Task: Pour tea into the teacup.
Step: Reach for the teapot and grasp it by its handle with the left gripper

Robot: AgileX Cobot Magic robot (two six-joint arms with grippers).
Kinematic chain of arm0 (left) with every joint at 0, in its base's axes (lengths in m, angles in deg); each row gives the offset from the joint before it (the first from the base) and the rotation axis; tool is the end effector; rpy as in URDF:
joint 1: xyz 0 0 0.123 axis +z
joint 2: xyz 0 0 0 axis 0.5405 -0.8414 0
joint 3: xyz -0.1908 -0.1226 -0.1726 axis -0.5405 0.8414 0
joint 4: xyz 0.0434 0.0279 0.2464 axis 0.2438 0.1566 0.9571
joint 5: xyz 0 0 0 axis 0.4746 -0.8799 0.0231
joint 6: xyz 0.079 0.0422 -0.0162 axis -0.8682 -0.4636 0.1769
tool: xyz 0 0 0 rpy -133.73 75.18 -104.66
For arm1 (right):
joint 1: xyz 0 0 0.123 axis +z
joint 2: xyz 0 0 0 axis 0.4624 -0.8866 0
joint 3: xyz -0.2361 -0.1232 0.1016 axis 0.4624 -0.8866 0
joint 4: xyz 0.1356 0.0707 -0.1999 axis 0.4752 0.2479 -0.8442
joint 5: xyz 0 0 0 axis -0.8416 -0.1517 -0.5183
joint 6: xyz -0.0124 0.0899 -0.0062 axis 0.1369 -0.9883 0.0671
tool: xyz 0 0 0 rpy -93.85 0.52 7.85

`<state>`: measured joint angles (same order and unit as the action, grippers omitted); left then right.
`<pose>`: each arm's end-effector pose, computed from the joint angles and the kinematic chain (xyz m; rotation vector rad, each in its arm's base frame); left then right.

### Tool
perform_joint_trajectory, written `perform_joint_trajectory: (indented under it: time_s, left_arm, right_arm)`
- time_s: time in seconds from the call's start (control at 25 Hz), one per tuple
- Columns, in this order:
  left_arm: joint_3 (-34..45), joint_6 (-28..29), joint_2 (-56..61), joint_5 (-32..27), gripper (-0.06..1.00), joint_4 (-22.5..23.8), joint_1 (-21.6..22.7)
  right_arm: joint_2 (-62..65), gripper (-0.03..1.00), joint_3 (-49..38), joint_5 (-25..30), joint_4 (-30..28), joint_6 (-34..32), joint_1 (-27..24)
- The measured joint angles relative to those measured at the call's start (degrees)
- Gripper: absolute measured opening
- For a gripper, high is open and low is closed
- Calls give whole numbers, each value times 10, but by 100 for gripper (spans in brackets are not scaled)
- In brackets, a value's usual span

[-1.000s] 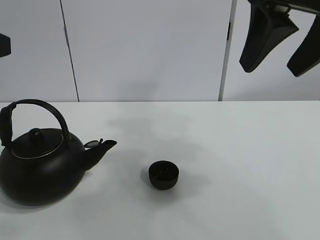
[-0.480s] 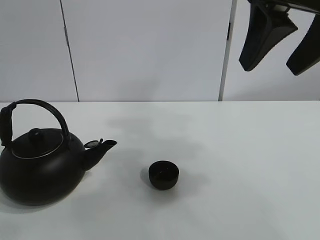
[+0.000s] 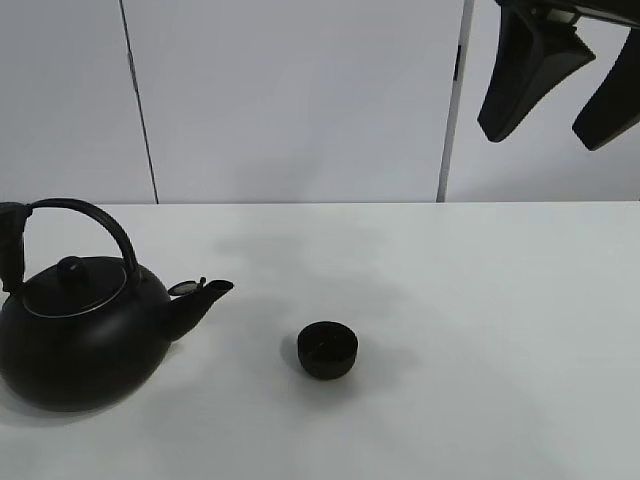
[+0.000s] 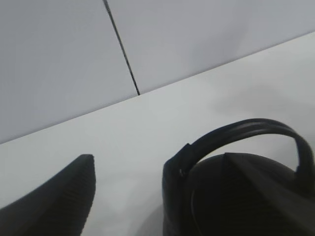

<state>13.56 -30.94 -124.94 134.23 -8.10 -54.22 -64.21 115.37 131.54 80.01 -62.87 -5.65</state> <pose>0.1913 -0.0588 0.1654 0.4339 1.7804 0.0572 0.2486 0.1065 0.3209 -0.3591 2.6424 0.2592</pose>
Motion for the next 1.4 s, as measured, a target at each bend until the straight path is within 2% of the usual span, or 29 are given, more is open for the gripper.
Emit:
perform_joint_trajectory:
  time_s: [0.16, 0.52, 1.0, 1.4]
  left_arm:
    - [0, 0, -65, 64, 51, -14, 0]
    - [-3, 3, -148, 138, 51, -15, 0]
    - [-16, 31, -182, 144, 45, -15, 0]
    - [-23, 116, -182, 145, 45, -16, 0]
  right_arm:
    - [0, 51, 0, 0, 0, 0, 0]
    - [0, 51, 0, -2, 0, 0, 0]
    - [0, 51, 0, -8, -1, 0, 0]
    - [0, 51, 0, -14, -1, 0, 0]
